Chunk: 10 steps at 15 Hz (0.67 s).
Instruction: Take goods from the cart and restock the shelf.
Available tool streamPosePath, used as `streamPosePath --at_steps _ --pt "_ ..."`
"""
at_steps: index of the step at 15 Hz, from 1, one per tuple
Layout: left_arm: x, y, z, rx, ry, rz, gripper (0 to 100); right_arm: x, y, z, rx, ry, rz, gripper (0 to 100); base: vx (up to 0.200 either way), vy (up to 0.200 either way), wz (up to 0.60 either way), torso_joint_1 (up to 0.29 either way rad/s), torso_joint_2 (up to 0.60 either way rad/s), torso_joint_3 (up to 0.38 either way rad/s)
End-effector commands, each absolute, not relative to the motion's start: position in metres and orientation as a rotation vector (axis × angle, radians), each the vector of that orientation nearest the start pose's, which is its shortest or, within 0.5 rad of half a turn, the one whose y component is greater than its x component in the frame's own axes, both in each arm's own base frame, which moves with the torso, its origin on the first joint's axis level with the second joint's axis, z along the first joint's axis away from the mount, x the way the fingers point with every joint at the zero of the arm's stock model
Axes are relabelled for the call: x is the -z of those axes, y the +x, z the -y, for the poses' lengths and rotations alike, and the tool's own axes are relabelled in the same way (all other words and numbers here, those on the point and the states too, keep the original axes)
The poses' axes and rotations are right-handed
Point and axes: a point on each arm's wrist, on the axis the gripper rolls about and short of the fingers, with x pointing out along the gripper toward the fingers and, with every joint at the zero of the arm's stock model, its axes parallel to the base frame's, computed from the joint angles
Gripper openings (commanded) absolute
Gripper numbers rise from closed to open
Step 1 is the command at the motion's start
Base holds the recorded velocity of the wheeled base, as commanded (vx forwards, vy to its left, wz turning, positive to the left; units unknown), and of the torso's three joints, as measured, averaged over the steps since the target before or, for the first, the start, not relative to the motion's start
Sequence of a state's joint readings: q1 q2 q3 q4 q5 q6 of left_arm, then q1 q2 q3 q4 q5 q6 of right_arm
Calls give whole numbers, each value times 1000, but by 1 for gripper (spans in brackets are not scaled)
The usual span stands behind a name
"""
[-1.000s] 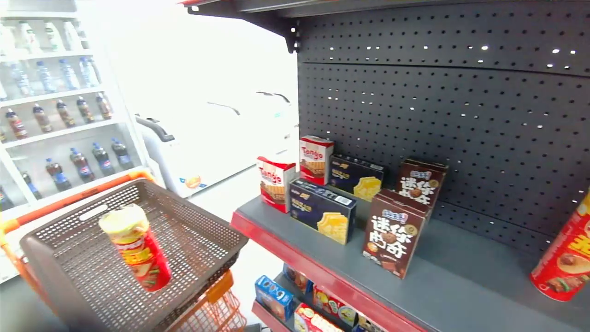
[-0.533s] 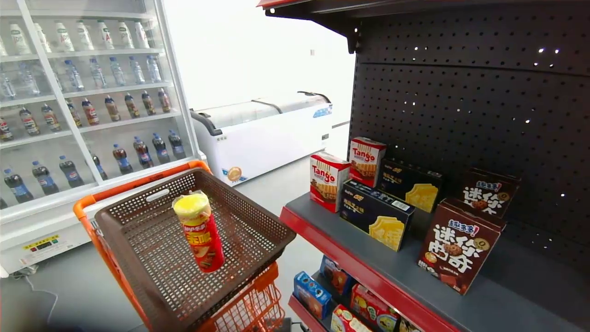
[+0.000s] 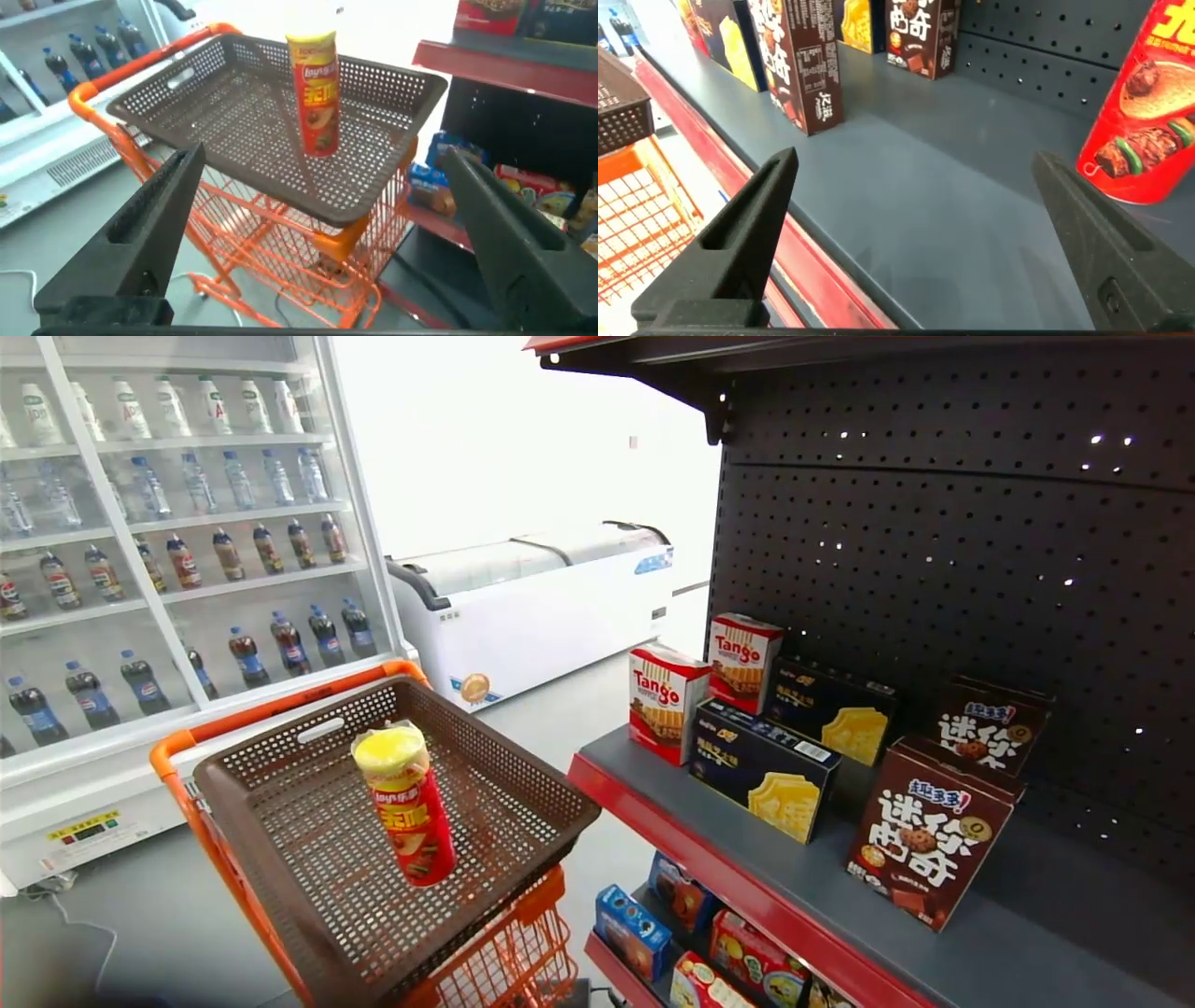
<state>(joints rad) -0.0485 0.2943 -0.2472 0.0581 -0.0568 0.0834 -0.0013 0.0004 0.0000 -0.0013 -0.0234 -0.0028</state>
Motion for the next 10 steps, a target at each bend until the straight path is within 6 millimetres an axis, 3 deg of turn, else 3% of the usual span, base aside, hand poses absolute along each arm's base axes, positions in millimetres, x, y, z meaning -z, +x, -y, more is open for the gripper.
streamPosePath --at_steps 1,3,7,8,9,10 --pt "-169 34 3 126 64 -280 100 -76 -23 0 25 -3 1 100 0 0 0 0 0 0" --pt "-183 70 5 104 25 -392 100 -76 -23 0 25 -3 1 100 0 0 0 0 0 0" --pt "-200 136 -3 -4 20 -443 100 -76 -23 0 25 -3 0 100 0 0 0 0 0 0" --pt "-199 152 -9 0 19 -479 100 -76 -23 0 25 -3 0 100 0 0 0 0 0 0" --pt "-199 153 -9 2 20 -481 100 -76 -23 0 25 -3 0 100 0 0 0 0 0 0" --pt "-185 165 -9 46 76 -552 100 -76 -23 0 25 -3 1 100 0 0 0 0 0 0"
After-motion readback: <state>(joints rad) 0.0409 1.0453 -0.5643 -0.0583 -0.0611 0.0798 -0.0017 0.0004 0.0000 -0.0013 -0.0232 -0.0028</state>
